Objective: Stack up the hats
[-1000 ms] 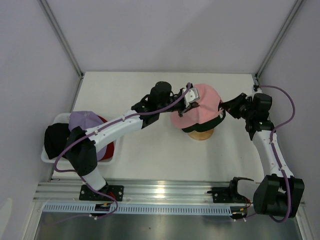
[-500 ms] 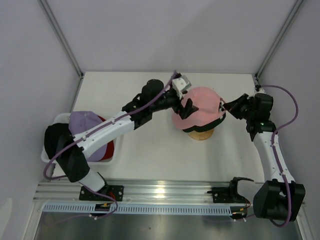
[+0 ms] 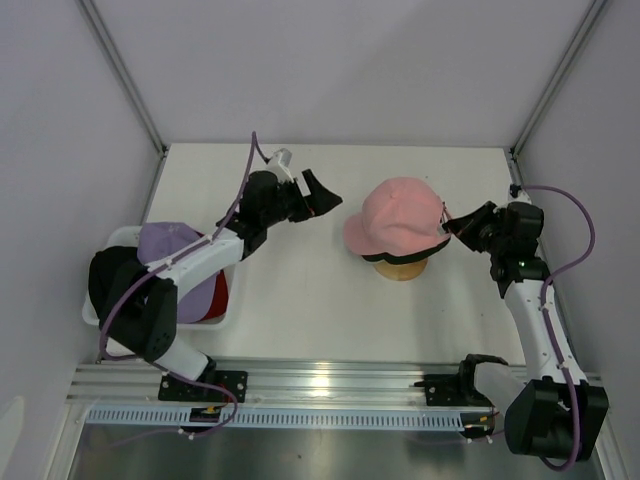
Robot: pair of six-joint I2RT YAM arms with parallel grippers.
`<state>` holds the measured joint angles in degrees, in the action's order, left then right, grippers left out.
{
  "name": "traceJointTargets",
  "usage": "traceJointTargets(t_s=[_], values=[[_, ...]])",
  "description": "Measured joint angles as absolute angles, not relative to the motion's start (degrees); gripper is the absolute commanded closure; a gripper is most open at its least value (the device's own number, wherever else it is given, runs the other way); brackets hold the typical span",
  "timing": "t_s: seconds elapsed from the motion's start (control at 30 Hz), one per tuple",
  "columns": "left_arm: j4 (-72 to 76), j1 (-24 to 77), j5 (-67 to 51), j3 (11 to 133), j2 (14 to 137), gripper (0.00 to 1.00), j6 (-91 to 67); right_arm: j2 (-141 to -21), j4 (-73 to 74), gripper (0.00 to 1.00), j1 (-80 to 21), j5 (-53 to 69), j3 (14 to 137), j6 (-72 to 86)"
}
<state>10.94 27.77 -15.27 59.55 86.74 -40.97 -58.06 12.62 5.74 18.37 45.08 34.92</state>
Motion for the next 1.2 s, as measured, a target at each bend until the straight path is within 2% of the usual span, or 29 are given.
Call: traceJointTargets(t_s=[0.43,0.7,0.97,1.03,1.07,1.13,1.17,1.2], values=[[29.98,28.08,-20.38,55.53,103.74,0.06,-64.88,-55.68,12.08,1.0,5.72,17.34,41.78,34.68],[32.6,28.69,-21.12,55.79,107.33,0.08,-68.86,-55.13,11.92,1.0,5.72,17.12,40.73,34.24],[35.92,29.95,-21.67,58.15,111.28,0.16,-72.55,-55.16,11.75,1.0,5.74,17.15,40.56,33.91],[36.1,30.57,-21.74,58.65,111.98,0.23,-73.17,-55.16,11.73,1.0,5.74,17.15,40.56,33.82],[36.42,30.79,-21.85,58.89,112.27,0.39,-73.52,-55.16,11.7,1.0,5.74,17.12,40.51,33.8],[37.45,31.05,-21.87,59.2,113.08,0.59,-74.46,-55.16,11.81,1.0,5.74,16.91,40.42,33.58],[37.95,31.11,-21.82,59.29,113.45,0.78,-74.85,-55.16,11.84,1.0,5.74,16.73,40.21,33.39],[38.37,31.0,-21.74,59.4,113.78,0.91,-75.4,-55.16,12.12,1.0,5.74,16.51,40.03,33.34]])
